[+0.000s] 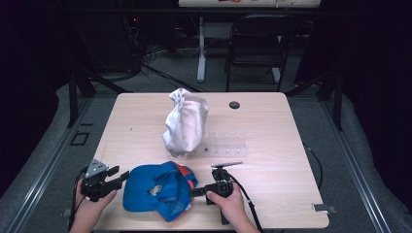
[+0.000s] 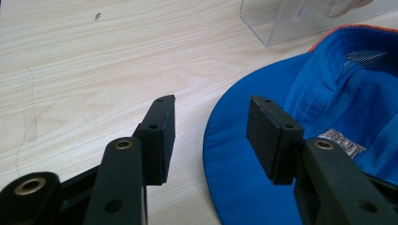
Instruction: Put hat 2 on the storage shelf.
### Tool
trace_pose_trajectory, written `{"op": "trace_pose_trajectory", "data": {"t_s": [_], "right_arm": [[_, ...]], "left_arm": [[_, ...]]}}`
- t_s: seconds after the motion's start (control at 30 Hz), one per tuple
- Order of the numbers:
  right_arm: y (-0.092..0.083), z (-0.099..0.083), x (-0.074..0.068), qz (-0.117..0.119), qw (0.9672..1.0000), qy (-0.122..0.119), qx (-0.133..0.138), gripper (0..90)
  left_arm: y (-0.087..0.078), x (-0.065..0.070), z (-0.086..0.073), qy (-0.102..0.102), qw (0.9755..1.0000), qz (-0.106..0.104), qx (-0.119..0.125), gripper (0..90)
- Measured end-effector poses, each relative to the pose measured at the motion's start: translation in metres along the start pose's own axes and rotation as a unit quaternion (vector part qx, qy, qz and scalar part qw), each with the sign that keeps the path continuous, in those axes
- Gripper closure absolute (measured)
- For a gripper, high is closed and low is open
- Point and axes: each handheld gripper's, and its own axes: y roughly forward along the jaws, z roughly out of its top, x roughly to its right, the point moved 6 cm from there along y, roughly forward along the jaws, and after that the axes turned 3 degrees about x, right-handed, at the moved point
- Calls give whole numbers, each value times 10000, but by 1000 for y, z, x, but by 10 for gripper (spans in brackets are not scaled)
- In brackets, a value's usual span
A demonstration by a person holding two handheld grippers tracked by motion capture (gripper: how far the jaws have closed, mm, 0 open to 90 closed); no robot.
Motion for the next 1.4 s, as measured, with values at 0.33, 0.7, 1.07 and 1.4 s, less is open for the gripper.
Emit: {"op": "trace_pose_trajectory", "data": {"t_s": [0.33, 0.7, 1.07, 1.4], "right_arm": [[-4, -1, -5, -29, 9999, -145, -60, 779], [-14, 0, -10, -18, 9998, -207, -64, 782], [-33, 5, -8, 71, 9999, -77, -22, 781], [-52, 12, -14, 151, 9998, 77, 75, 783]], "left_arm": [[0, -1, 0, 16, 10000, 15, 2, 529], [3, 0, 2, 44, 10000, -34, -61, 531], [8, 2, 1, 105, 9999, -50, -94, 531], [8, 3, 1, 129, 9998, -67, -132, 530]]}}
